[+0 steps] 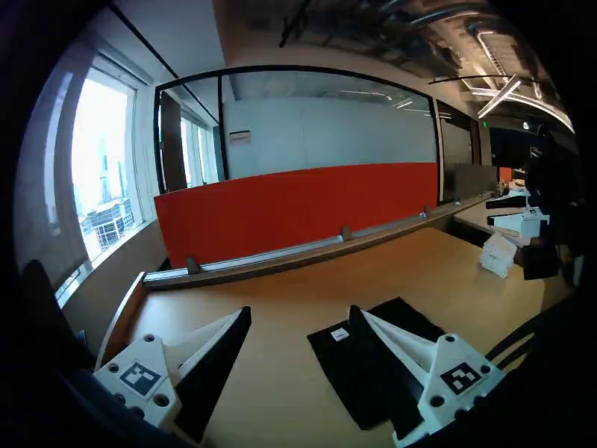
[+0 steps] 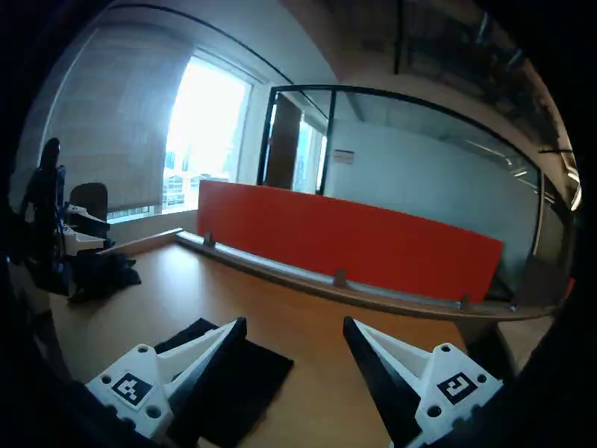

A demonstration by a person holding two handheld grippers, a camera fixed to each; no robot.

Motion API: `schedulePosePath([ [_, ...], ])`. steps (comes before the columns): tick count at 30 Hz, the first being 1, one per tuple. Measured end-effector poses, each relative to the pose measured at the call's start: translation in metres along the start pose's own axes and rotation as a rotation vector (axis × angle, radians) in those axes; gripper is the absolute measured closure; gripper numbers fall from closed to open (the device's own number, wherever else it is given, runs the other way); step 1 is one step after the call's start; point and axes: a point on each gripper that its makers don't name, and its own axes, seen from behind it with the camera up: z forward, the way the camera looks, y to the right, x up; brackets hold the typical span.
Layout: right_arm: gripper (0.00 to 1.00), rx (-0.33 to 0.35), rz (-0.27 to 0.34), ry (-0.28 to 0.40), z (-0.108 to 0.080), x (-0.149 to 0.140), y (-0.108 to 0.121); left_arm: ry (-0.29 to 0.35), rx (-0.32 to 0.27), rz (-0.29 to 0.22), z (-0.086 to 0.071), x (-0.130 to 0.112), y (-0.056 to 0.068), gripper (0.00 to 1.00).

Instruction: Fold towel

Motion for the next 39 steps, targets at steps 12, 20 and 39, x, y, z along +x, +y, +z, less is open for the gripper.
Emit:
schedulePosePath([
  [12,0.0,0.099,-0.008,-0.085,0.012,-0.03,-0.026,-0.084,-0.07,0.028,0.01,-0.04,0.018,0.03],
  [20,0.0,0.125,-0.009,-0.149,0.018,-0.069,-0.038,-0.151,-0.11,0.044,0.015,-0.078,0.033,0.03],
  [39,0.0,0.202,-0.044,-0.283,0.023,-0.151,-0.069,-0.296,-0.186,0.081,0.022,-0.165,0.062,0.02],
])
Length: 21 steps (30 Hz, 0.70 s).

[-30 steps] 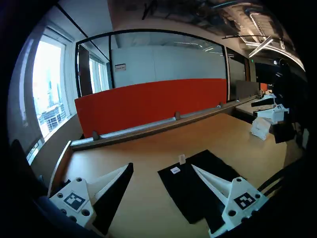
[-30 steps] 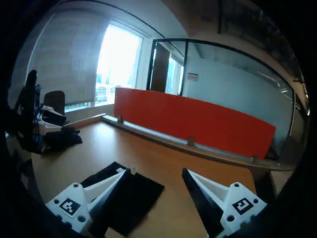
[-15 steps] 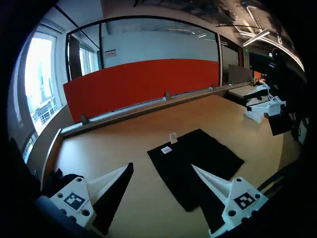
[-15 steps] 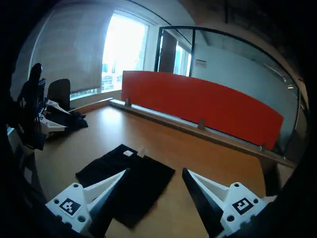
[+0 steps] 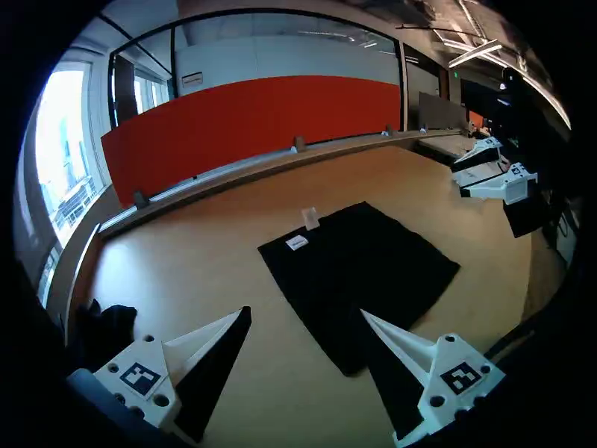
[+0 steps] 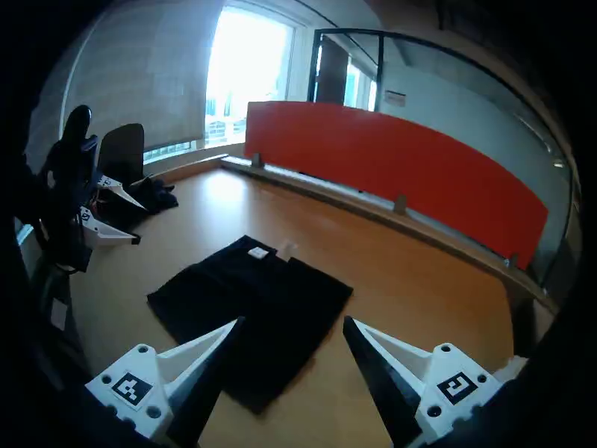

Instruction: Fold towel

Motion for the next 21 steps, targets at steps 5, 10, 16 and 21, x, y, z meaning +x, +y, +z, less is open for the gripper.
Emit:
schedulePosePath([
  [5,0.0,0.017,0.003,-0.044,0.01,-0.023,-0.007,-0.037,-0.022,0.007,0.009,-0.018,0.007,0.02],
  [10,0.0,0.035,0.003,-0.092,0.018,-0.047,-0.016,-0.077,-0.049,0.026,0.017,-0.037,0.016,0.02],
  [16,0.0,0.059,0.014,-0.153,0.026,-0.078,-0.026,-0.117,-0.085,0.02,0.026,-0.056,0.027,0.03],
  [21,0.0,0.075,0.023,-0.193,0.029,-0.099,-0.031,-0.15,-0.107,0.027,0.033,-0.072,0.034,0.03],
])
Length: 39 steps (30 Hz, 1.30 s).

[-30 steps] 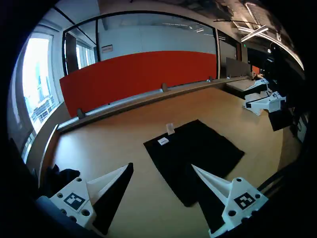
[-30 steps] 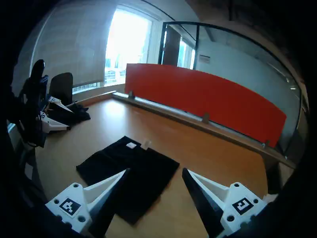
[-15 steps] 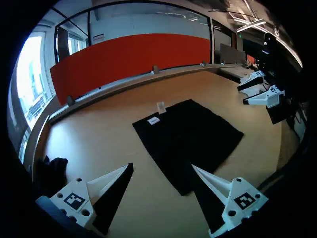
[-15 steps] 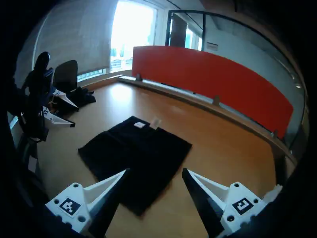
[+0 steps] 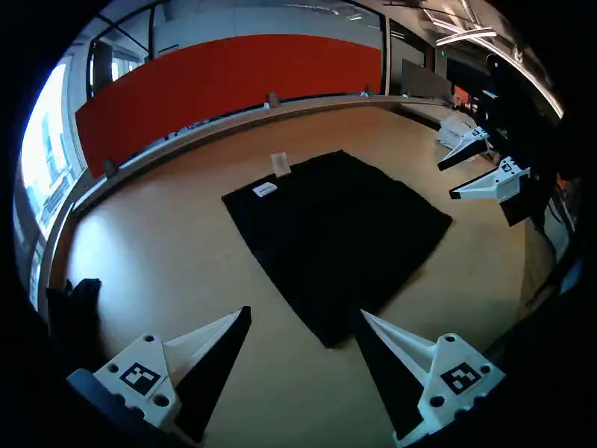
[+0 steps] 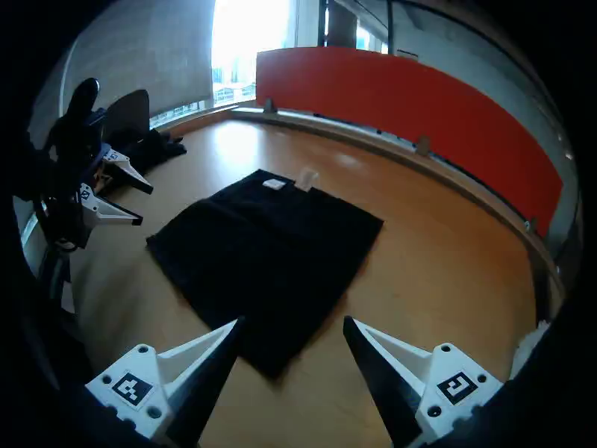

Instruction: Fold towel

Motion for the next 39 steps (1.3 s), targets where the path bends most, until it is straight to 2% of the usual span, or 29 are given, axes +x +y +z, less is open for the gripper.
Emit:
schedulePosePath([
  [3,0.0,0.014,0.002,-0.022,0.004,-0.01,-0.004,-0.021,-0.013,0.01,0.005,-0.008,0.005,0.03],
  [12,0.0,0.047,0.0,-0.068,0.012,-0.031,-0.011,-0.066,-0.057,-0.003,0.018,-0.026,0.018,0.03],
  [18,0.0,0.052,-0.02,-0.091,0.015,-0.042,-0.012,-0.087,-0.068,-0.004,0.025,-0.034,0.023,0.03],
  [27,0.01,0.062,-0.012,-0.117,0.018,-0.054,-0.012,-0.102,-0.083,0.008,0.03,-0.04,0.028,0.03],
  [39,0.12,0.066,-0.013,-0.126,0.018,-0.061,-0.011,-0.111,-0.081,0.019,0.032,-0.04,0.028,0.03],
])
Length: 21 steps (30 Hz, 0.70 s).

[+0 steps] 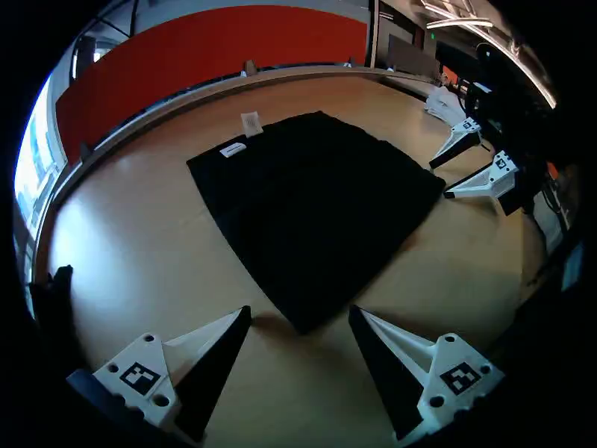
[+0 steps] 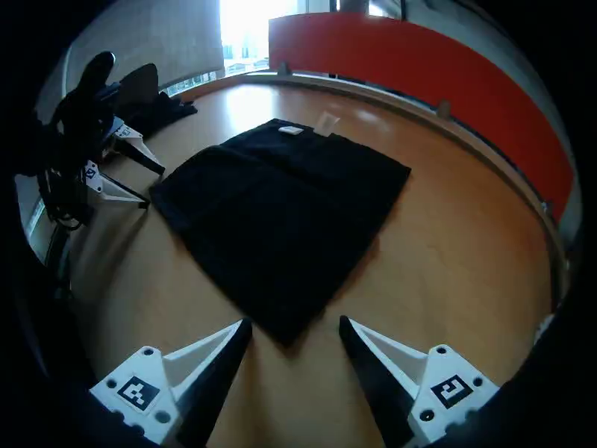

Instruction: Fold towel

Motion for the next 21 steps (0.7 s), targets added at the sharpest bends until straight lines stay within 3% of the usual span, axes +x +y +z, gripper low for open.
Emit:
schedulePosePath([
  [8,0.28,0.008,-0.014,0.001,0.0002,-0.0003,-0.0022,-0.001,0.007,0.003,0.0013,0.0001,0.0008,0.03],
  [16,0.3,0.01,-0.016,0.002,0.0002,0.0001,-0.0037,-0.004,0.007,0.005,0.0008,0.0005,0.0028,0.04],
  [21,0.39,0.011,-0.015,0.0,0.0006,0.0004,-0.0046,-0.011,0.009,0.003,-0.0001,0.0003,0.0036,0.12],
])
